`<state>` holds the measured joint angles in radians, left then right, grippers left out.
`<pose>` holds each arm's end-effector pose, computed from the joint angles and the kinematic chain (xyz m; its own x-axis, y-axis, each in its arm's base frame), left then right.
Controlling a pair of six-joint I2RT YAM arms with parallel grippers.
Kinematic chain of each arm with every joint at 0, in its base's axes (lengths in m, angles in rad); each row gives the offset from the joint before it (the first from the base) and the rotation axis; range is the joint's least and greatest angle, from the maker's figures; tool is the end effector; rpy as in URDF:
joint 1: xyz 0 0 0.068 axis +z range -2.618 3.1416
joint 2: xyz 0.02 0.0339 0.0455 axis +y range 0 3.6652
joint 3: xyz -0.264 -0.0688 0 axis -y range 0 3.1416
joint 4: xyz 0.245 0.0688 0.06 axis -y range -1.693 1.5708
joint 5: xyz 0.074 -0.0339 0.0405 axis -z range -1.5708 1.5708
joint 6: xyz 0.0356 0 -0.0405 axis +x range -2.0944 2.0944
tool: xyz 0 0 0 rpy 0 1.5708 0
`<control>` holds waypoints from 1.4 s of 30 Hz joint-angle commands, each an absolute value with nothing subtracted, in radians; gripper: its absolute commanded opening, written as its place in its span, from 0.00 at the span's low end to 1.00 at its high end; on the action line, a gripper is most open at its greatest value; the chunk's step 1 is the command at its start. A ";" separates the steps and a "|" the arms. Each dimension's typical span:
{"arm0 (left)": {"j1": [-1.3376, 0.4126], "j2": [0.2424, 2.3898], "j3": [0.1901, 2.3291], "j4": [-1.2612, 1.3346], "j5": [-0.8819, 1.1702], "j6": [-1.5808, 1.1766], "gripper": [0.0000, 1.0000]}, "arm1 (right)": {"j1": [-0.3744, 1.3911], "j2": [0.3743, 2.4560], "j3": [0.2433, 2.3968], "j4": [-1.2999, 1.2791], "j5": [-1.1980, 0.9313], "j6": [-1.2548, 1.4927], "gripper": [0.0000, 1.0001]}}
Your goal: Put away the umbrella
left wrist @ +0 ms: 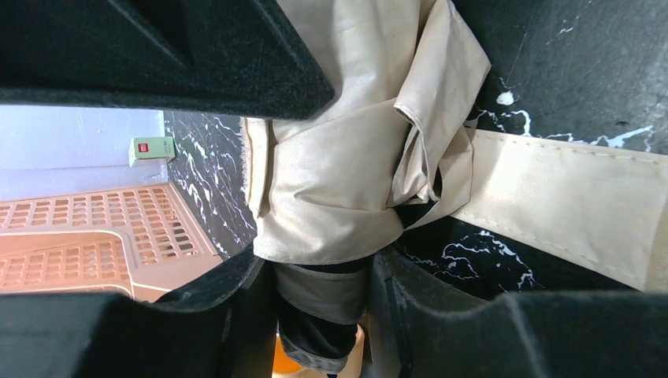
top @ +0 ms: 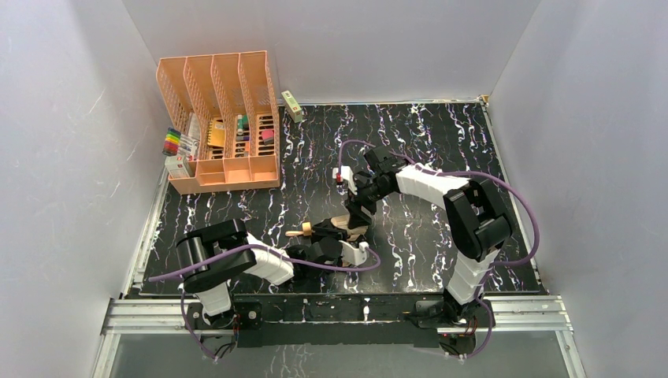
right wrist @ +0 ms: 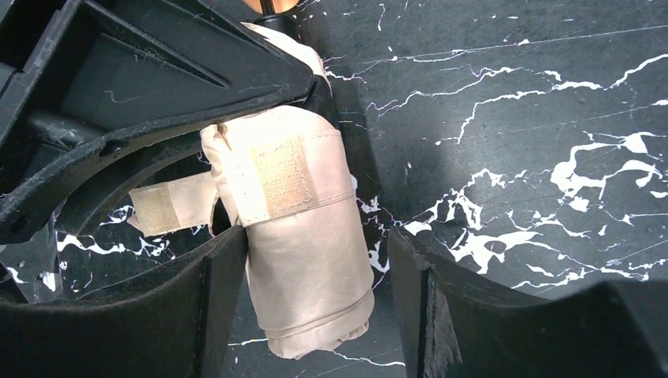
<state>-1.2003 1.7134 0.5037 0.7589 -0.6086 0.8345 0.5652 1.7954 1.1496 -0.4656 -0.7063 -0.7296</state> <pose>0.1251 -0.2658 0.1219 0.3227 0.8483 -0.4199 0.5053 0.2207 0.8342 0.2877 0.2099 0.1807 -0.1307 -0.6834 -0.7183 -0.9894 0.0440 0.1381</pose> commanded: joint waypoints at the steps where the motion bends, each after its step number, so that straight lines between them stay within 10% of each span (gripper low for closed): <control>1: -1.210 1.730 0.472 0.661 -0.569 0.826 0.00 | 0.564 1.818 1.126 -0.402 -0.621 -0.743 0.69; 8: -1.210 1.695 0.485 0.669 -0.581 0.761 0.00 | 0.582 1.867 1.132 -0.432 -0.555 -0.751 0.60; 20: -1.216 1.379 0.552 0.464 -0.637 0.368 0.78 | 0.605 1.804 1.033 -0.340 -0.403 -0.730 0.26; 35: -1.167 0.807 0.575 0.007 -0.663 -0.084 0.90 | 0.754 1.558 0.701 0.054 -0.086 -0.767 0.21; 42: -0.852 0.861 0.601 0.009 -0.312 -0.138 0.92 | 0.860 1.501 0.564 0.168 0.056 -0.785 0.23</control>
